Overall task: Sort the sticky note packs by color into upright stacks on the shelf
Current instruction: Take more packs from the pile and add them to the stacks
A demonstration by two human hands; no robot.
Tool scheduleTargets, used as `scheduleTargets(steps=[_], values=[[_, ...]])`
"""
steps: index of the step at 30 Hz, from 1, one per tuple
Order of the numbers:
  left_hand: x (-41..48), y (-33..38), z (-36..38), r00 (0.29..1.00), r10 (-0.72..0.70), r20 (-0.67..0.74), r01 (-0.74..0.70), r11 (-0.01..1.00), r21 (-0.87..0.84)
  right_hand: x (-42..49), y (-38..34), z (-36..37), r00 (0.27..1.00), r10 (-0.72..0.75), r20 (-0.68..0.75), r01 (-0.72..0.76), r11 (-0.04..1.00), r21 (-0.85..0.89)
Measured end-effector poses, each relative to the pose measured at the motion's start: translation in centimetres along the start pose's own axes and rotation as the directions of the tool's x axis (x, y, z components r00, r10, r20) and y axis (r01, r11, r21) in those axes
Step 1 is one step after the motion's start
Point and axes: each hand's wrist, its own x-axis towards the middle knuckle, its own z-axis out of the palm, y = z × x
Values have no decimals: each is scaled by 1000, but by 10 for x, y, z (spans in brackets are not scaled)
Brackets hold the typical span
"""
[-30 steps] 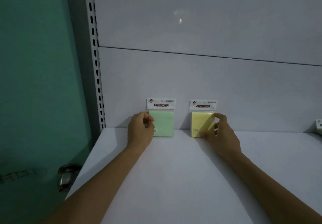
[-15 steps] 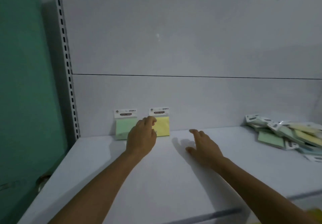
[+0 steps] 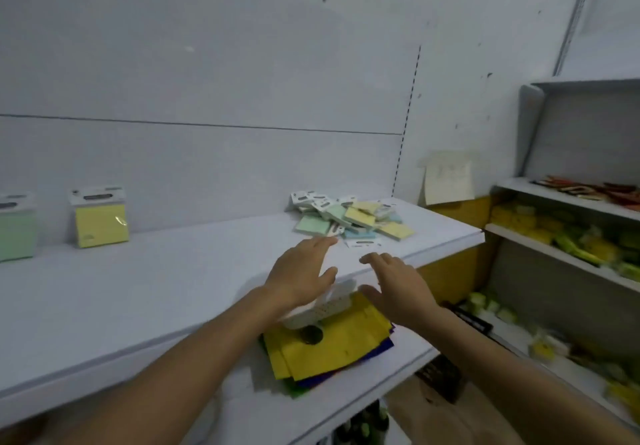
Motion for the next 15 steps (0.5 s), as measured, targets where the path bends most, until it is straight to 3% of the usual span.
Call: scheduleTargets(steps=[6, 11, 15], values=[[23, 31, 38, 991, 40, 124, -52, 994, 96, -15, 70, -9, 989, 142, 49, -145, 986, 84], [61, 33, 53, 988, 44, 151, -64, 989, 135, 0, 92, -4, 993, 106, 40, -110, 988, 110], [116, 24, 76, 986, 60, 154, -82, 987, 137, 25, 121, -8, 995, 62, 84, -62, 998, 0]])
